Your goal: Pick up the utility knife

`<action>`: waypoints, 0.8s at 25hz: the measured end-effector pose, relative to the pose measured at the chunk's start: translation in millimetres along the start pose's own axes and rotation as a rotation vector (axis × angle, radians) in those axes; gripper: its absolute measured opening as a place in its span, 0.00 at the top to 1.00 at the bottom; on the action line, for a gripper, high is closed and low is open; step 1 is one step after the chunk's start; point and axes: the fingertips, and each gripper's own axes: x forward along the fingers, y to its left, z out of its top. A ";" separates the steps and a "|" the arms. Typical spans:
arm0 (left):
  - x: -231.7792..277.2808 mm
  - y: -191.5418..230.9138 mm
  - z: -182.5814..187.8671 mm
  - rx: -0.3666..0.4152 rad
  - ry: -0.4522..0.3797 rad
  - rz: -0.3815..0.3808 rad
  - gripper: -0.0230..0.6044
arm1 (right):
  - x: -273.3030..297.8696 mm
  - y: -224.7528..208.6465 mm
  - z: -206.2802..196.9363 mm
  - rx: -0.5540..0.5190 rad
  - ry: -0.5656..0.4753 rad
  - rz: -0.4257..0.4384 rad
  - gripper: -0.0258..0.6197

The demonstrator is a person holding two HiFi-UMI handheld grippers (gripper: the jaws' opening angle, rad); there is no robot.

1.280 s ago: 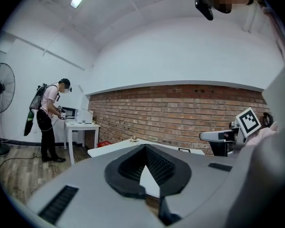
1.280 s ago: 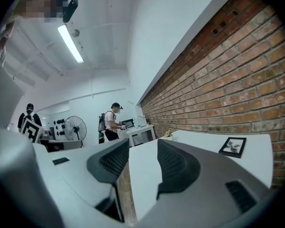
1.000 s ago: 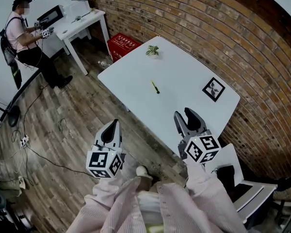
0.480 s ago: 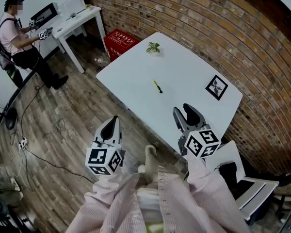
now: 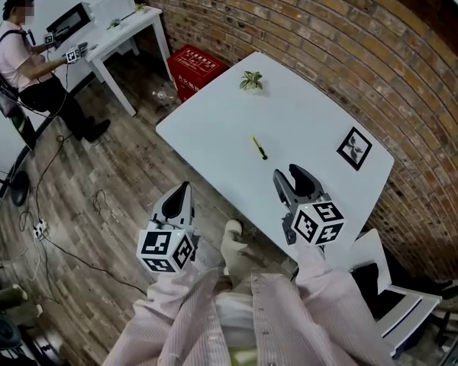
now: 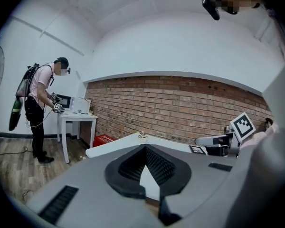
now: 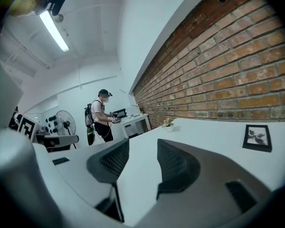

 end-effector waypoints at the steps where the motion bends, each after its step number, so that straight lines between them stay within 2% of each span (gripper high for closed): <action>1: 7.0 3.3 0.8 0.000 0.006 -0.005 0.98 | 7.5 -1.9 -0.4 0.002 0.008 -0.001 0.70; 20: 127.9 35.4 -21.3 -0.065 0.169 -0.091 0.98 | 106.5 -48.9 -20.4 -0.002 0.187 -0.048 0.70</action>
